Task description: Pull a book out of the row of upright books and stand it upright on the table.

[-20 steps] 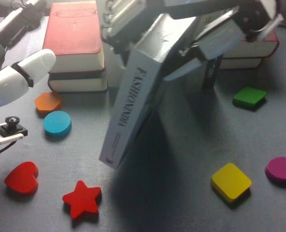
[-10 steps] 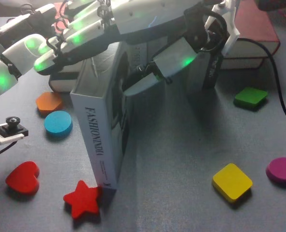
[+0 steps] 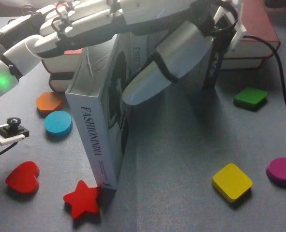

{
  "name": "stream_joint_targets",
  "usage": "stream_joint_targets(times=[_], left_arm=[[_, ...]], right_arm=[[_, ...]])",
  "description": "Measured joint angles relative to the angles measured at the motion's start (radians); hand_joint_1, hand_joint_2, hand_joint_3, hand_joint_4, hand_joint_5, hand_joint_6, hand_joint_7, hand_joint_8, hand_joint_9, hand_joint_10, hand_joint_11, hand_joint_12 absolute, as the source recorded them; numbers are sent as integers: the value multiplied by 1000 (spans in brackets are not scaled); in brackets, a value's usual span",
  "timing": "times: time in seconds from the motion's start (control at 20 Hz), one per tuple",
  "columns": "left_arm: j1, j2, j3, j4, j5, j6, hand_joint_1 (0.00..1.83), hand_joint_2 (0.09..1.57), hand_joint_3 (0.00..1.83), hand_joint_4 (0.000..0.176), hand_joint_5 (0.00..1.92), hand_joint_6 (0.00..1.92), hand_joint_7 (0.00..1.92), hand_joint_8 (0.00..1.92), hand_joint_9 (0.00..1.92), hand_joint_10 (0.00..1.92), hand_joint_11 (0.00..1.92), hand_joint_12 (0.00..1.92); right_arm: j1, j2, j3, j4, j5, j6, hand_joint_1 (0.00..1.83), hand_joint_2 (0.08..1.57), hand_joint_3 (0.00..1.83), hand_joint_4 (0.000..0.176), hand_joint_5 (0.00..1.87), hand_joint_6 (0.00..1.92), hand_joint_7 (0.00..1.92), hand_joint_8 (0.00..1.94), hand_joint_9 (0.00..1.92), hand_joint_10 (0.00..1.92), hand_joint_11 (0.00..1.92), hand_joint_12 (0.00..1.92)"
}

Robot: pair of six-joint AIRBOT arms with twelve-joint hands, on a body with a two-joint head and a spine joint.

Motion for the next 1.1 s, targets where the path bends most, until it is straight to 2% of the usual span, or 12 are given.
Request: stream_joint_targets(times=[0.1,0.15,0.2,0.25,0.3,0.35,0.4,0.45,0.5,0.7,0.75,1.1], left_arm=[[0,0,0,0,0,0,0,1236,0,0,337,2,393,0,483,26,11,1204],[0,0,0,1,0,0,572,1504,1462,122,1604,968,1615,953,1633,1021,1539,1386],[0,0,0,-4,-5,-2,1202,1039,806,58,320,193,322,190,352,328,307,1293],[0,1,0,-7,-5,-2,1518,1122,334,52,63,38,311,137,514,1412,610,1795],[1,-1,-2,3,-3,-2,1309,1216,170,7,109,25,355,116,224,1504,359,1896],[1,-1,-3,14,-1,-1,699,1381,0,0,202,28,214,981,206,1755,428,1916],[0,0,-5,6,-2,0,796,1409,0,0,63,7,42,507,40,547,85,939],[0,1,-10,-2,-12,-3,451,1440,0,67,100,11,93,187,167,283,16,1001],[0,6,-14,-6,-11,-3,17,1359,4,90,166,8,99,11,88,27,27,72],[7,20,-23,-13,-32,-3,0,1095,0,0,142,3,145,9,166,21,30,19],[14,20,-26,-19,-42,-5,484,1349,11,57,151,5,52,1,16,5,0,463],[18,58,-60,-24,-87,13,313,1383,5,91,19,0,0,0,0,0,0,1]], right_arm=[[0,21,-3,26,-3,-15,386,1003,0,115,0,0,0,0,0,0,0,1016],[0,33,-10,36,-8,-28,408,998,0,107,0,0,0,0,0,0,0,1030],[0,49,-15,56,-8,-37,413,996,0,106,0,0,0,0,0,0,0,1034],[0,72,-24,87,-11,-61,415,996,0,105,0,0,0,0,0,0,0,1035],[0,97,-33,122,-13,-86,415,995,0,105,0,0,0,0,0,0,0,1036],[0,123,-41,154,-17,-108,416,995,0,105,0,0,0,0,0,0,0,1037],[0,145,-50,176,-24,-121,416,995,0,105,0,0,0,0,0,0,0,1037],[0,186,-62,214,-24,-150,416,995,0,105,0,0,0,0,0,0,0,1038],[-8,225,-68,285,-25,-186,281,1070,0,14,0,0,0,0,0,0,0,56],[-58,327,-112,483,-56,-330,363,1095,7,79,2,0,0,0,0,0,0,0],[-77,354,-124,536,-57,-373,427,1112,12,31,0,0,0,0,0,0,0,0],[-233,473,-200,849,-52,-602,150,1196,0,0,0,0,0,0,0,0,1,300]])
